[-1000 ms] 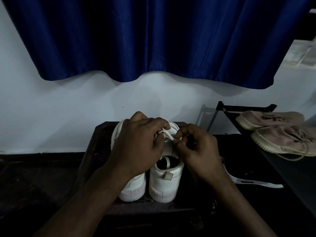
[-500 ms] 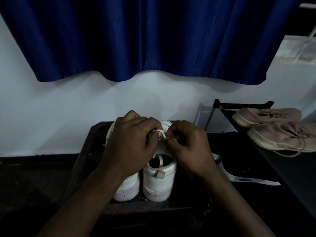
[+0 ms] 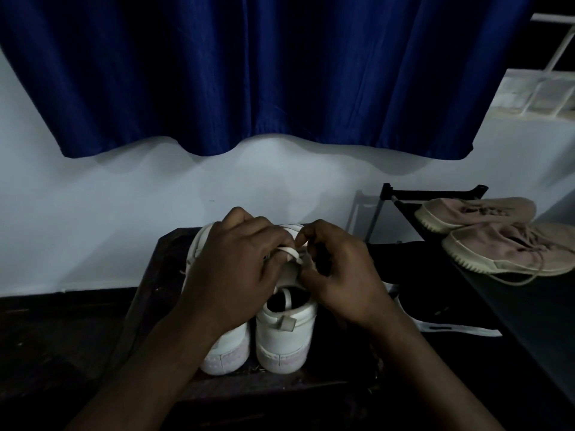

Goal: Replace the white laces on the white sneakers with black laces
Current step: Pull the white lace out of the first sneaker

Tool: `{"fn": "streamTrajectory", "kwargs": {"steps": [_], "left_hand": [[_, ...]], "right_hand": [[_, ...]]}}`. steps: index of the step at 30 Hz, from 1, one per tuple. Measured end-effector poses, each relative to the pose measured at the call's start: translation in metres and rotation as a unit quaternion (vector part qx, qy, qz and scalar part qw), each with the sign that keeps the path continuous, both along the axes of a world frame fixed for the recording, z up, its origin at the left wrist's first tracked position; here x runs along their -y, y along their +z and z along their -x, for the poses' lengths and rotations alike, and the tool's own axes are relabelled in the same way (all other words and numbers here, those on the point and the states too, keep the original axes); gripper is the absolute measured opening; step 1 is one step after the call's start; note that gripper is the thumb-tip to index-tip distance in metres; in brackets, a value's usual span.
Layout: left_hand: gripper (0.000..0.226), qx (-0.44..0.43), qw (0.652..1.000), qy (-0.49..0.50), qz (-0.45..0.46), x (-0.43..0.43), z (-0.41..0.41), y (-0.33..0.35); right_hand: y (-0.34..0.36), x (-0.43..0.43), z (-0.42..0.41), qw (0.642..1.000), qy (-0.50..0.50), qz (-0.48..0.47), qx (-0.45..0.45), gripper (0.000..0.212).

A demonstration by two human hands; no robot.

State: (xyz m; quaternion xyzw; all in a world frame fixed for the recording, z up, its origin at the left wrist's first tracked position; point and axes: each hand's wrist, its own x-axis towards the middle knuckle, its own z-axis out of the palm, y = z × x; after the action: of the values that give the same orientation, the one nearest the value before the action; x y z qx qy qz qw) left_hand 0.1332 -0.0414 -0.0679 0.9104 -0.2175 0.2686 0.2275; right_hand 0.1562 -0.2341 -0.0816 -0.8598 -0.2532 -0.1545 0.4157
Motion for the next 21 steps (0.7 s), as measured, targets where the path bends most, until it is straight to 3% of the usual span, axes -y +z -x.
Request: {"fn": "streamTrajectory", "kwargs": {"steps": [11, 17, 21], "left_hand": [[0.015, -0.003, 0.99, 0.036, 0.138, 0.003, 0.007, 0.009], [0.03, -0.009, 0.996, 0.034, 0.079, 0.006, 0.011, 0.014], [0.021, -0.038, 0.998, 0.008, 0.052, 0.003, 0.003, 0.007]], "right_hand": [[-0.003, 0.002, 0.009, 0.999, -0.025, -0.026, -0.018, 0.024], [-0.003, -0.007, 0.0, 0.999, -0.034, -0.023, 0.004, 0.018], [-0.005, -0.009, 0.0, 0.999, -0.038, -0.022, 0.016, 0.014]]}}
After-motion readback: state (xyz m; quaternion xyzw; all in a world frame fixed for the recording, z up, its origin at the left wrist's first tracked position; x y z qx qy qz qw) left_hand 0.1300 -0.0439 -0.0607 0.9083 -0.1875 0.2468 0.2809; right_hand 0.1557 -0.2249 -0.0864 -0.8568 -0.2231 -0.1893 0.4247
